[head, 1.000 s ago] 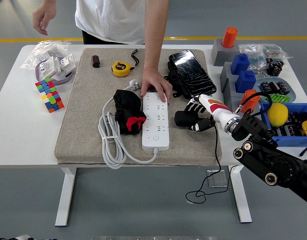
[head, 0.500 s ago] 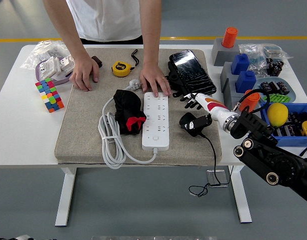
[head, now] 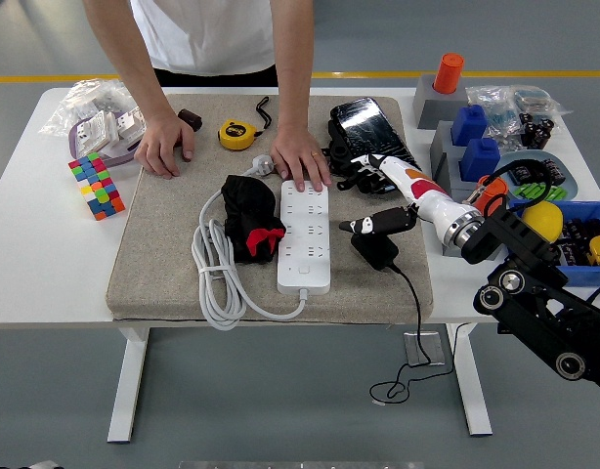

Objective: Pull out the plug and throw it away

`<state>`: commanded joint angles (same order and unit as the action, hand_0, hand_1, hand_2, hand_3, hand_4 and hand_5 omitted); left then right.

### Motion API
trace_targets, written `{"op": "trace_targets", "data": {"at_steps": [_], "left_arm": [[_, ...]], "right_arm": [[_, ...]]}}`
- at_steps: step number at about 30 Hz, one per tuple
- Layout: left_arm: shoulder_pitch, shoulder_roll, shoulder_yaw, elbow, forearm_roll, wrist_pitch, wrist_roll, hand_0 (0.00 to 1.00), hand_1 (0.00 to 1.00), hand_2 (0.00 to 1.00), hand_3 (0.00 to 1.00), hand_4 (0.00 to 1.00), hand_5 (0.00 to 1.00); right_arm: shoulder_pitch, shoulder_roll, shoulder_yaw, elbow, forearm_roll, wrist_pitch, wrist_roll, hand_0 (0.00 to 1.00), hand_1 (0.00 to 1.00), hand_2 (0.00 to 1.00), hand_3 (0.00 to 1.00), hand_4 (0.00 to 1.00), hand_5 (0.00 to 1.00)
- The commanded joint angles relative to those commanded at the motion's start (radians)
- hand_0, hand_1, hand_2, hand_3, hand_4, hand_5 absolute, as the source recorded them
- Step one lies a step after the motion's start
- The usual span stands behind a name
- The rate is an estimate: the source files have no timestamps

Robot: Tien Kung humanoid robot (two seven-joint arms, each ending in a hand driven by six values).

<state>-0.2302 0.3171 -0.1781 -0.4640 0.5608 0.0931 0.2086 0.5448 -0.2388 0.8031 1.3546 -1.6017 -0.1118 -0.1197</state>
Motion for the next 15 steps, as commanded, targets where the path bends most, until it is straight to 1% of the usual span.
{"op": "trace_targets", "data": {"at_steps": [1,2,4,7,8,13,14,15], "left_arm": [[0.000,-0.001,-0.001,0.000,0.000,0.000,0.000,0.549,0.686,0.715,0.726,0.941,0.538],[0.000,-0.001,-0.001,0.000,0.001,0.000,0.000,0.551,0.686,0.714,0.725,0.941,0.539],[-0.001,-0.002,-0.004,-0.002,0.002,0.000,-0.001,0.551,0.686,0.714,0.725,0.941,0.539],[-0.002,-0.003,-0.005,-0.002,0.002,0.000,-0.001,0.551,0.686,0.714,0.725,0.941,0.539],[-0.003,-0.003,-0.004,-0.002,0.002,0.000,-0.001,0.548,0.686,0.713,0.726,0.941,0.539],[-0.002,-0.001,-0.001,0.000,0.000,0.000,0.000,0.548,0.686,0.713,0.726,0.941,0.539],[-0.002,-0.001,-0.001,0.000,0.000,0.000,0.000,0.548,0.686,0.714,0.724,0.941,0.539],[-0.002,-0.001,0.000,0.001,0.000,0.000,0.000,0.548,0.686,0.714,0.724,0.941,0.539]], "right_arm": [[-0.004,-0.004,-0.002,0.018,0.001,0.007,-0.006,0.610,0.665,0.668,0.753,0.998,0.226],[-0.007,-0.006,-0.004,0.030,0.001,0.013,-0.010,0.328,0.378,0.411,0.588,0.847,0.032],[-0.015,-0.009,-0.013,0.052,0.001,0.052,-0.025,0.328,0.378,0.411,0.588,0.847,0.032],[-0.018,-0.009,-0.029,0.060,0.002,0.088,-0.035,0.328,0.378,0.411,0.588,0.847,0.032],[-0.017,-0.008,-0.038,0.059,0.002,0.102,-0.038,0.024,0.028,0.134,0.520,0.457,0.002],[-0.006,0.000,-0.079,0.059,0.003,0.142,-0.062,0.024,0.028,0.134,0.520,0.457,0.002],[-0.002,0.001,-0.091,0.063,0.001,0.152,-0.071,0.002,0.002,0.094,0.580,0.514,0.002],[0.004,0.003,-0.104,0.066,0.001,0.164,-0.082,0.002,0.002,0.094,0.580,0.514,0.002]]}}
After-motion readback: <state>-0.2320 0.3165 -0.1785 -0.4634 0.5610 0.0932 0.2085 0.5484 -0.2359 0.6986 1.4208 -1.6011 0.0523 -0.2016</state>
